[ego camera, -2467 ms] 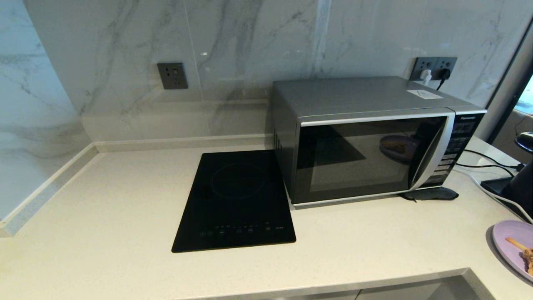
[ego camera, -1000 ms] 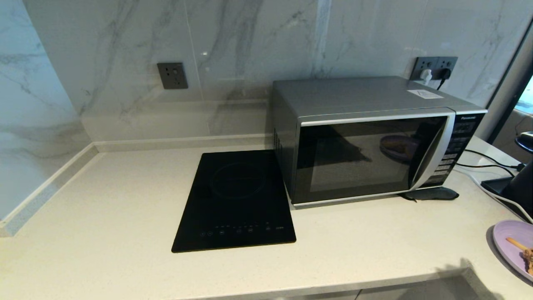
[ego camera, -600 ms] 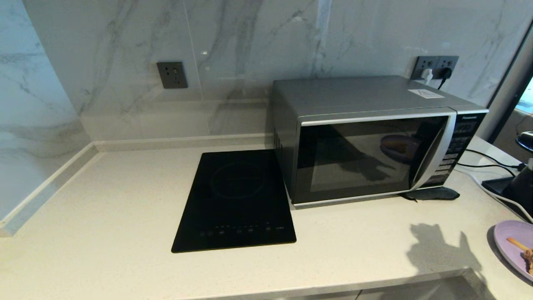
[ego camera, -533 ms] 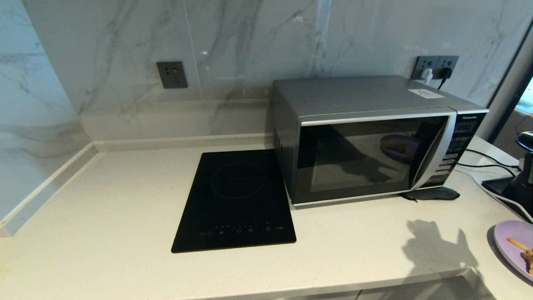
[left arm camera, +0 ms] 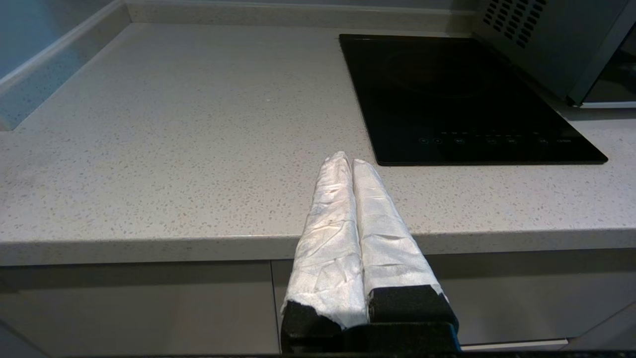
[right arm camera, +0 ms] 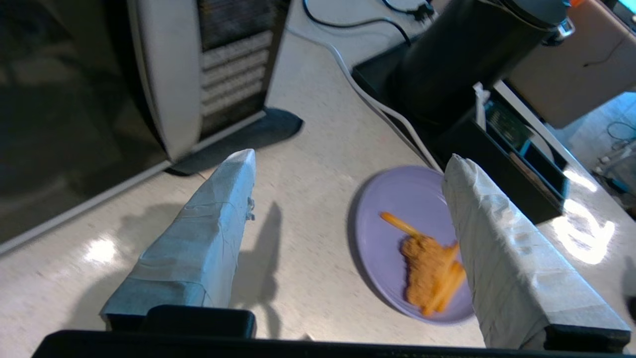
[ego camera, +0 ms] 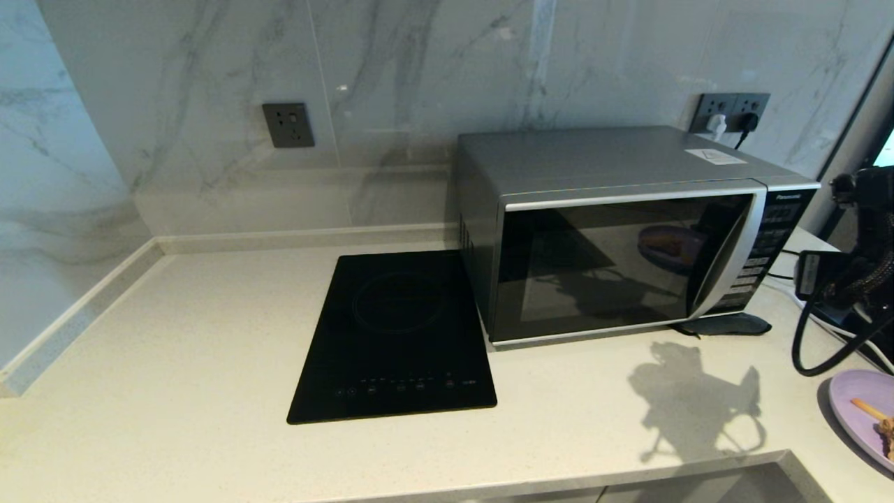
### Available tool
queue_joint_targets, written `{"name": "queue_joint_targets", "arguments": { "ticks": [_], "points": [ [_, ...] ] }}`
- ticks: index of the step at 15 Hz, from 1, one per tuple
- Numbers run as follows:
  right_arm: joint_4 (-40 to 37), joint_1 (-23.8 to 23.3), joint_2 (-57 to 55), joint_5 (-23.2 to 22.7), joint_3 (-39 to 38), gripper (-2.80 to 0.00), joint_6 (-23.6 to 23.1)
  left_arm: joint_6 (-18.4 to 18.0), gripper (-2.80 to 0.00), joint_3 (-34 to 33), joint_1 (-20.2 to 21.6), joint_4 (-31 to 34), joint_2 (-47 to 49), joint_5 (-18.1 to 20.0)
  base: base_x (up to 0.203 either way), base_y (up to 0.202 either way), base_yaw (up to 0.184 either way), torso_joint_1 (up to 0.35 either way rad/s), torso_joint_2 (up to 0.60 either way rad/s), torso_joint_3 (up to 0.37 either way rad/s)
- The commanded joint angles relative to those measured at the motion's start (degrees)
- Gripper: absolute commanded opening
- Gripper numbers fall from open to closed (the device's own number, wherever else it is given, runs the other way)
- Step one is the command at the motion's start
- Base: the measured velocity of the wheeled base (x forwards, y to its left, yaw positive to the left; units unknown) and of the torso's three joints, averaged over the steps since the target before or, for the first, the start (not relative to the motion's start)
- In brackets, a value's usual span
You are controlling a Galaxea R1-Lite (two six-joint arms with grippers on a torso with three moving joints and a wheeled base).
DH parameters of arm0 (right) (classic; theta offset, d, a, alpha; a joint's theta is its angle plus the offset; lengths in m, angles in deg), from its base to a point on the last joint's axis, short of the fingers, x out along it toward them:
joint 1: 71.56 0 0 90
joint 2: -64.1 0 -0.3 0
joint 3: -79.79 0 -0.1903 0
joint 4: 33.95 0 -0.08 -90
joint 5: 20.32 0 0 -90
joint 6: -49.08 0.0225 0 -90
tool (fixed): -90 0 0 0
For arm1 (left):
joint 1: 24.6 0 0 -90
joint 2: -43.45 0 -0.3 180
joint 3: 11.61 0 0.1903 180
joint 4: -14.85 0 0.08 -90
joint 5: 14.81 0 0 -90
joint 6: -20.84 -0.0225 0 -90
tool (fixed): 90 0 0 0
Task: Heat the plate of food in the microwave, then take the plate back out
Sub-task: Open the microwave oven
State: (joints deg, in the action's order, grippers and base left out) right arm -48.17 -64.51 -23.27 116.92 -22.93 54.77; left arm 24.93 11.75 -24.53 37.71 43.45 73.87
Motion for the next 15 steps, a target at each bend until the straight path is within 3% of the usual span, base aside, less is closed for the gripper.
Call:
{"name": "queue_joint_targets", "arguments": {
  "ticks": [1,5,15],
  "points": [
    [6.05,1.85,-5.77,2.42,-0.78,0.00,0.23,0.04,-2.80,0.00,0.01,-0.02,0.09,0.00,0.000,0.000,0.000,0.000,0.00,0.000],
    [16.27,2.17,-14.10,4.68,0.98,0.00,0.09,0.04,-2.80,0.00,0.01,-0.02,0.09,0.00,0.000,0.000,0.000,0.000,0.00,0.000],
    [16.60,2.00,-21.48,4.79,10.38,0.00,-0.06,0.04,-2.80,0.00,0.01,-0.02,0.09,0.00,0.000,0.000,0.000,0.000,0.00,0.000]
  ]
}}
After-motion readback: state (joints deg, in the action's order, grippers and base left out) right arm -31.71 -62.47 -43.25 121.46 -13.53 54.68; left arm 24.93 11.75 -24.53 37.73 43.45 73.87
